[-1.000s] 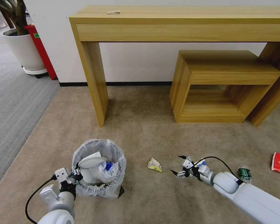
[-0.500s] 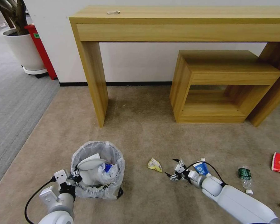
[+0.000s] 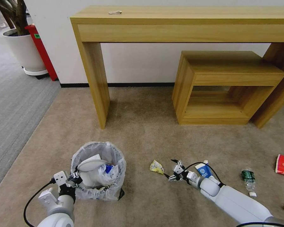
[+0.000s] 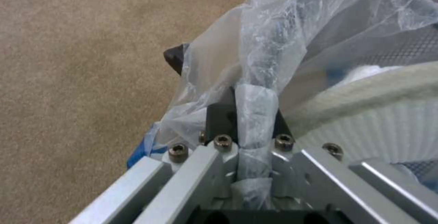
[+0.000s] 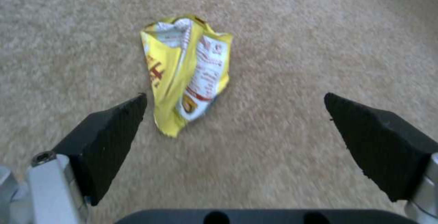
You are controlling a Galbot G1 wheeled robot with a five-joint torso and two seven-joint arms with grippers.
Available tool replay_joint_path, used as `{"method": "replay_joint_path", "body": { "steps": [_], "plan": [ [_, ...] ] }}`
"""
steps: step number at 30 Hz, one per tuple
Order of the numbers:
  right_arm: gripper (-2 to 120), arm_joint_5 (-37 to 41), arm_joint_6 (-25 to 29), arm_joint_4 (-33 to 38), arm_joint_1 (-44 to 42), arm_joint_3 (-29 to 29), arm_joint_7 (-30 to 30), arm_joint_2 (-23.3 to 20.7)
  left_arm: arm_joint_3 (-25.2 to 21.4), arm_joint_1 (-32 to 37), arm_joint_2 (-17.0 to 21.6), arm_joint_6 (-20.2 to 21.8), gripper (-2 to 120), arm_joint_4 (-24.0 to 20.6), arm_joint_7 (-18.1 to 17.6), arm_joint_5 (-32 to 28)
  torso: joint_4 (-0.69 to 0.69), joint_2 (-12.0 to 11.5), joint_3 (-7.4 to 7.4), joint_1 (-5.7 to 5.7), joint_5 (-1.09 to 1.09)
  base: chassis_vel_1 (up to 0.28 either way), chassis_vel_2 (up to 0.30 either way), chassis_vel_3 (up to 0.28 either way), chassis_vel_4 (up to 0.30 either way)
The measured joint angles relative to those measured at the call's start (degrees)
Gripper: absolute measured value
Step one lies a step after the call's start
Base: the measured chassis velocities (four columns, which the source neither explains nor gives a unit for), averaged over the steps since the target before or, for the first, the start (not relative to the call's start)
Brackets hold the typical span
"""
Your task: Pick up the trash bin and place the garbage on the floor into it.
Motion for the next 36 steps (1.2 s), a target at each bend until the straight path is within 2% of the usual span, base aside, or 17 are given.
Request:
{"method": "replay_joint_path", "body": {
  "steps": [12, 24, 36],
  "plan": [
    [94, 0.1, 1.0, -4.7, 2.9, -3.6, 0.0, 4.8, -0.1, 1.1, -0.1, 0.1, 1, -1.9, 0.0, -0.4, 0.0, 0.0, 0.0, 0.0, 0.0, 0.0, 0.0, 0.0, 0.0],
    [90, -0.9, 2.9, -12.1, 3.7, -4.1, -0.8, 12.3, -0.4, 1.8, 0.2, 0.2, 1, -3.4, -0.2, -1.2, 0.0, 0.0, 0.0, 0.0, -0.01, 0.0, 0.0, 0.0, 0.0],
    [84, -1.2, 3.6, -14.0, 2.7, -2.6, -1.1, 13.1, -0.5, 1.1, 0.6, 0.4, 1, -3.0, -0.4, -1.9, 0.01, 0.0, 0.0, 0.0, 0.02, 0.0, 0.0, 0.0, 0.0]
  ]
}}
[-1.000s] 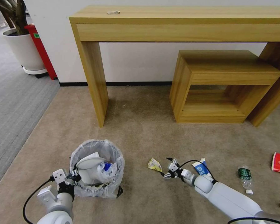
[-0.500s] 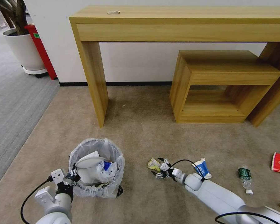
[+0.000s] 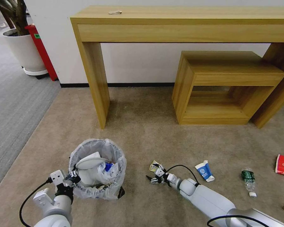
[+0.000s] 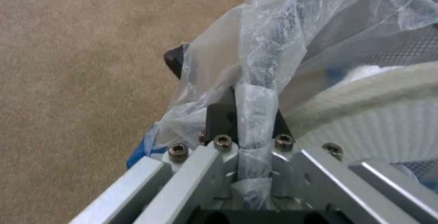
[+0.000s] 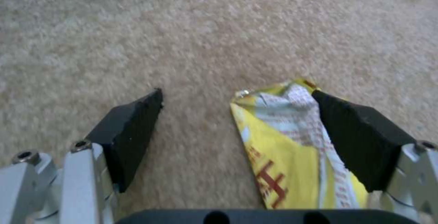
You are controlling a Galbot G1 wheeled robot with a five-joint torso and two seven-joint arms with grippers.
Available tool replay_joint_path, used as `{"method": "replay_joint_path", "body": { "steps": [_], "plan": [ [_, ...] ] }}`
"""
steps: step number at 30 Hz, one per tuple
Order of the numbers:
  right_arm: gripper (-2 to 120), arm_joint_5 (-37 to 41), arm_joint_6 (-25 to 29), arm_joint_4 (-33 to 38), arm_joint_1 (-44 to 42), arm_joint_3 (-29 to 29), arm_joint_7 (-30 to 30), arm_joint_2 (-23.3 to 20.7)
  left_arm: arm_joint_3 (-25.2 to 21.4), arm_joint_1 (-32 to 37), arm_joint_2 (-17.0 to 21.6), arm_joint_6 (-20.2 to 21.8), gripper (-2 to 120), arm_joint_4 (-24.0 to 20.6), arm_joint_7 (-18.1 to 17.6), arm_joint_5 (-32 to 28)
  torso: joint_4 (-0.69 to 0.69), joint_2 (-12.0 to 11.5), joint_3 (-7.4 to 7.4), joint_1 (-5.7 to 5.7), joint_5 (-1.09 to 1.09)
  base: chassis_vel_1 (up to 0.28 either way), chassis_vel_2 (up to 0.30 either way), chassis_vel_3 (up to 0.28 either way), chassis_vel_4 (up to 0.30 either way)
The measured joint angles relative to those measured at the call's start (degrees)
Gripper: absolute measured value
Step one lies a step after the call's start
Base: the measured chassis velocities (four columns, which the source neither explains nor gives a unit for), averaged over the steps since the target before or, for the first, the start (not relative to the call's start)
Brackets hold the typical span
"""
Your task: Pick up the trash bin and place the garbage on the floor into it.
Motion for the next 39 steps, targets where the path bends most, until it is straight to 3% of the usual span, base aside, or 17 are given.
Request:
{"method": "replay_joint_path", "body": {
  "steps": [17, 39],
  "plan": [
    [84, -1.1, 0.3, 0.5, -1.6, 5.2, 0.1, -4.9, 0.6, -0.7, -0.1, 0.1, 1, 1.3, 0.0, 0.1, -0.04, 0.0, 0.0, 0.0, -0.03, 0.0, 0.0, 0.0, 0.0],
    [60, -1.4, 1.2, -2.7, 0.0, 4.1, 0.2, -0.1, 0.9, -0.2, -0.6, 0.0, 1, 0.2, 0.2, 0.3, -0.01, 0.0, 0.0, 0.0, -0.01, 0.0, 0.0, 0.0, 0.0]
  ]
}}
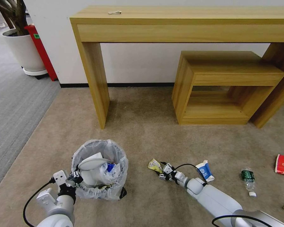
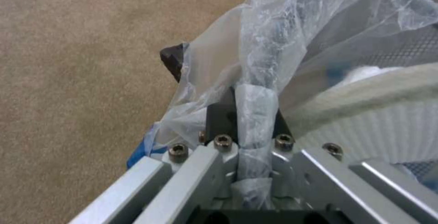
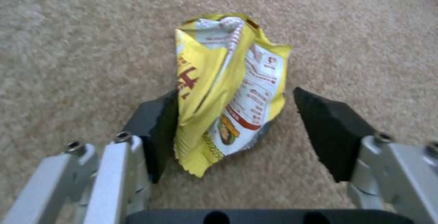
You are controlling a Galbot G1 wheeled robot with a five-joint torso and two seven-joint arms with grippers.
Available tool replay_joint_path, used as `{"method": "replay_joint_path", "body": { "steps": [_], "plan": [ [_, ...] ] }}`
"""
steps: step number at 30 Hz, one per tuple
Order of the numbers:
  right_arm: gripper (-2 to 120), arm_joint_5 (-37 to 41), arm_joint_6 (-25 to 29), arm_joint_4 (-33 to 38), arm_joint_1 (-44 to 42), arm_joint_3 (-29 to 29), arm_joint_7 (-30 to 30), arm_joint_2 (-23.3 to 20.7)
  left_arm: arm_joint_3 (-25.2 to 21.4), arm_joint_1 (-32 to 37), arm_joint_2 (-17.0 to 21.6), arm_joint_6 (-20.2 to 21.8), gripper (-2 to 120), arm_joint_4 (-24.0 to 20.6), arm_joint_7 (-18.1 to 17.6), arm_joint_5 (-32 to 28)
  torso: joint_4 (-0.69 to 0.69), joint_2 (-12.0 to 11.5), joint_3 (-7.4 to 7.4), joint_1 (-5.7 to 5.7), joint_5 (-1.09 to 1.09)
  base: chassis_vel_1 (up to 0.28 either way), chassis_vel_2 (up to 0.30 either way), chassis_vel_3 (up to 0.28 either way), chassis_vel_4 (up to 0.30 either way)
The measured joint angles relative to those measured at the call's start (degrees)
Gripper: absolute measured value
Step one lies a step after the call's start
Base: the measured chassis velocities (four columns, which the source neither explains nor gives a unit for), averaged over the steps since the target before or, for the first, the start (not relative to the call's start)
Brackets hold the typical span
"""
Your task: Pick up the trash bin and place the garbage on the floor into it.
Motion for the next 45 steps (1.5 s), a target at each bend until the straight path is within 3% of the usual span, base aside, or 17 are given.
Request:
{"method": "replay_joint_path", "body": {
  "steps": [15, 20, 28, 36, 39, 45],
  "plan": [
    [6, -0.8, 1.5, -1.2, 0.2, 0.3, -0.9, 0.8, 0.2, -0.6, -0.1, -0.2, 1, 0.6, 0.0, 0.0, -0.01, 0.0, 0.0, 0.0, -0.01, 0.0, 0.0, 0.0, 0.0],
    [0, -0.8, 1.9, -1.1, 0.2, 0.4, -1.2, 0.6, 0.2, -0.7, -0.1, -0.2, 1, 0.6, 0.1, 0.0, 0.0, 0.0, 0.0, 0.0, 0.0, 0.0, 0.0, 0.0, 0.0],
    [0, -0.8, 3.4, -0.2, -0.3, 1.9, -1.6, -0.8, 0.2, -0.6, -0.2, -0.2, 1, 0.6, 0.1, 0.0, -0.01, 0.0, 0.0, 0.0, 0.0, 0.0, 0.0, 0.0, 0.0],
    [0, 8.4, 6.7, 11.7, -2.0, 5.1, -5.1, -9.3, 0.7, -0.6, 0.0, -0.2, 1, 1.4, 0.1, 0.7, -0.03, 0.0, 0.0, 0.0, -0.04, 0.0, 0.0, 0.0, 0.0],
    [0, 16.7, 9.9, 20.5, -2.7, 6.9, -10.7, -13.6, 0.8, -0.5, 0.3, -0.2, 1, 1.5, 0.1, 0.8, -0.02, 0.0, 0.0, 0.0, 0.0, 0.0, 0.0, 0.0, 0.0],
    [0, 23.1, 11.8, 31.6, -3.2, 8.9, -17.1, -17.4, 0.8, -0.4, 0.5, -0.2, 1, 1.2, 0.1, 0.8, -0.01, 0.0, 0.0, 0.0, 0.0, 0.0, 0.0, 0.0, 0.0]
  ]
}}
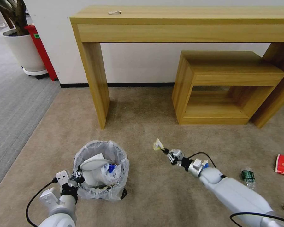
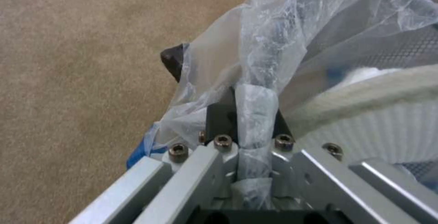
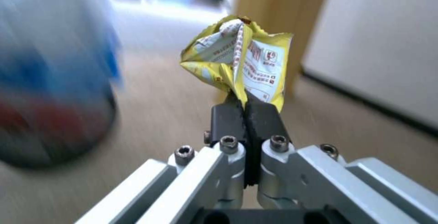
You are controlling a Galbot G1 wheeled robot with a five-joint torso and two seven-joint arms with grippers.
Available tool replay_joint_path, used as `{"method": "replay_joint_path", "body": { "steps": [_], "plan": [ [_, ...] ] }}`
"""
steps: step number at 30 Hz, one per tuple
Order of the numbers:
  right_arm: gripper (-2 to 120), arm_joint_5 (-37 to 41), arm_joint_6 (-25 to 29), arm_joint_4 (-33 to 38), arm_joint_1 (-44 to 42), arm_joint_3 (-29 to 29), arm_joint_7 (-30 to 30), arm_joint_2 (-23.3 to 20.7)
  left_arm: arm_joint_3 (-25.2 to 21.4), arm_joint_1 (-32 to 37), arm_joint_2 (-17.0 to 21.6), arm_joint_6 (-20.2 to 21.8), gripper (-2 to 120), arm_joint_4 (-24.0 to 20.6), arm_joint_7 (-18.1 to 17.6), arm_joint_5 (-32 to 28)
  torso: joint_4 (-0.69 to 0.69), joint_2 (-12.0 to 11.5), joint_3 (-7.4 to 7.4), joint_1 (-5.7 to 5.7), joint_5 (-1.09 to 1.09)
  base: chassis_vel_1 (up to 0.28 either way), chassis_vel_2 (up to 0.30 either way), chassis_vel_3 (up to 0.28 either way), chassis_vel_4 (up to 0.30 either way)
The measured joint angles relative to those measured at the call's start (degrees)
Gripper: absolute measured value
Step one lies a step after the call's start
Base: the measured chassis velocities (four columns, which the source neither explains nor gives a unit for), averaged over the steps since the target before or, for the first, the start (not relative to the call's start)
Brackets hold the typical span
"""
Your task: Pick up the trash bin and place the garbage on the floor into it.
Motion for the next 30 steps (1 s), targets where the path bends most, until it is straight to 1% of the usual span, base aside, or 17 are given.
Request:
{"method": "replay_joint_path", "body": {
  "steps": [2, 3, 5, 6, 8, 9, 12, 13, 15, 17, 18, 20, 21, 25, 26, 28, 30],
  "plan": [
    [0, 4.0, 0.8, 6.0, -0.1, 0.5, -3.2, -1.6, 0.1, 0.1, 0.1, 0.1, 1, -0.2, 0.0, 0.0, 0.01, 0.0, 0.0, 0.0, 0.0, 0.0, 0.0, 0.0, 0.0],
    [0, 4.0, 0.8, 6.0, -0.1, 0.5, -3.2, -1.6, 0.1, 0.1, 0.1, 0.1, 1, -0.2, 0.0, 0.0, 0.01, 0.0, 0.0, 0.0, 0.0, 0.0, 0.0, 0.0, 0.0],
    [0, 8.1, 0.9, 11.5, 0.5, 0.4, -5.8, -3.1, 0.2, 0.4, 0.2, 0.2, 1, -0.7, 0.0, 0.0, 0.0, 0.0, 0.0, 0.0, 0.0, 0.0, 0.0, 0.0, 0.0],
    [0, 8.1, 0.9, 11.5, 0.5, 0.4, -5.8, -3.1, 0.2, 0.4, 0.2, 0.2, 1, -0.7, 0.0, 0.0, 0.0, 0.0, 0.0, 0.0, 0.0, 0.0, 0.0, 0.0, 0.0],
    [0, 11.1, 1.0, 15.5, 1.8, -0.7, -7.8, -4.3, 0.3, 0.6, 0.3, 0.3, 1, -1.2, 0.0, 0.1, 0.0, 0.0, 0.0, 0.0, -0.02, 0.0, 0.0, 0.0, 0.0],
    [0, 11.1, 1.0, 15.5, 1.8, -0.7, -7.8, -4.3, 0.3, 0.6, 0.3, 0.3, 1, -1.2, 0.0, 0.1, 0.0, 0.0, 0.0, 0.0, -0.02, 0.0, 0.0, 0.0, 0.0],
    [0, 14.0, 0.8, 20.0, 3.9, -3.4, -9.4, -5.3, 0.3, 0.9, 0.3, 0.4, 1, -2.1, 0.0, 0.1, 0.0, 0.0, 0.0, 0.0, -0.02, 0.0, 0.0, 0.0, 0.0],
    [0, 14.0, 0.8, 20.0, 3.9, -3.4, -9.4, -5.3, 0.3, 0.9, 0.3, 0.4, 1, -2.1, 0.0, 0.1, 0.0, 0.0, 0.0, 0.0, -0.02, 0.0, 0.0, 0.0, 0.0],
    [0, 15.3, 0.2, 22.6, 5.4, -6.4, -9.7, -5.7, 0.2, 1.2, 0.3, 0.6, 1, -2.9, -0.1, 0.1, 0.01, 0.0, 0.0, 0.0, -0.01, 0.0, 0.0, 0.0, 0.0],
    [0, 16.4, -0.2, 24.1, 6.6, -9.4, -10.2, -5.8, 0.1, 1.4, 0.3, 0.7, 1, -3.5, -0.2, 0.1, 0.0, 0.0, 0.0, 0.0, -0.01, 0.0, 0.0, 0.0, 0.0],
    [0, 16.4, -0.2, 24.1, 6.6, -9.4, -10.2, -5.8, 0.1, 1.4, 0.3, 0.7, 1, -3.5, -0.2, 0.1, 0.0, 0.0, 0.0, 0.0, -0.01, 0.0, 0.0, 0.0, 0.0],
    [0, 17.2, -0.4, 25.0, 7.5, -12.3, -10.6, -5.8, -0.1, 1.6, 0.3, 0.7, 1, -4.0, -0.2, -0.1, 0.01, 0.0, 0.0, 0.0, -0.01, 0.0, 0.0, 0.0, 0.0],
    [0, 17.2, -0.4, 25.0, 7.5, -12.3, -10.6, -5.8, -0.1, 1.6, 0.3, 0.7, 1, -4.0, -0.2, -0.1, 0.01, 0.0, 0.0, 0.0, -0.01, 0.0, 0.0, 0.0, 0.0],
    [0, 17.4, -1.0, 25.3, 9.1, -17.7, -10.7, -5.6, -0.3, 1.9, 0.4, 1.0, 1, -5.3, -0.4, -0.4, 0.0, 0.0, 0.0, 0.0, -0.01, 0.0, 0.0, 0.0, 0.0],
    [0, 17.4, -1.0, 25.3, 9.1, -17.7, -10.7, -5.6, -0.3, 1.9, 0.4, 1.0, 1, -5.3, -0.4, -0.4, 0.0, 0.0, 0.0, 0.0, -0.01, 0.0, 0.0, 0.0, 0.0],
    [0, 17.3, -1.2, 24.5, 9.8, -19.9, -10.6, -5.1, -0.2, 2.3, 0.3, 1.0, 1, -6.2, -0.5, -0.4, 0.0, 0.0, 0.0, 0.0, 0.0, 0.0, 0.0, 0.0, 0.0],
    [0, 17.2, -1.3, 24.2, 10.1, -20.6, -10.4, -4.8, -0.2, 2.5, 0.3, 1.0, 1, -6.5, -0.4, -0.4, 0.0, 0.0, 0.0, 0.0, 0.0, 0.0, 0.0, 0.0, 0.0]
  ]
}}
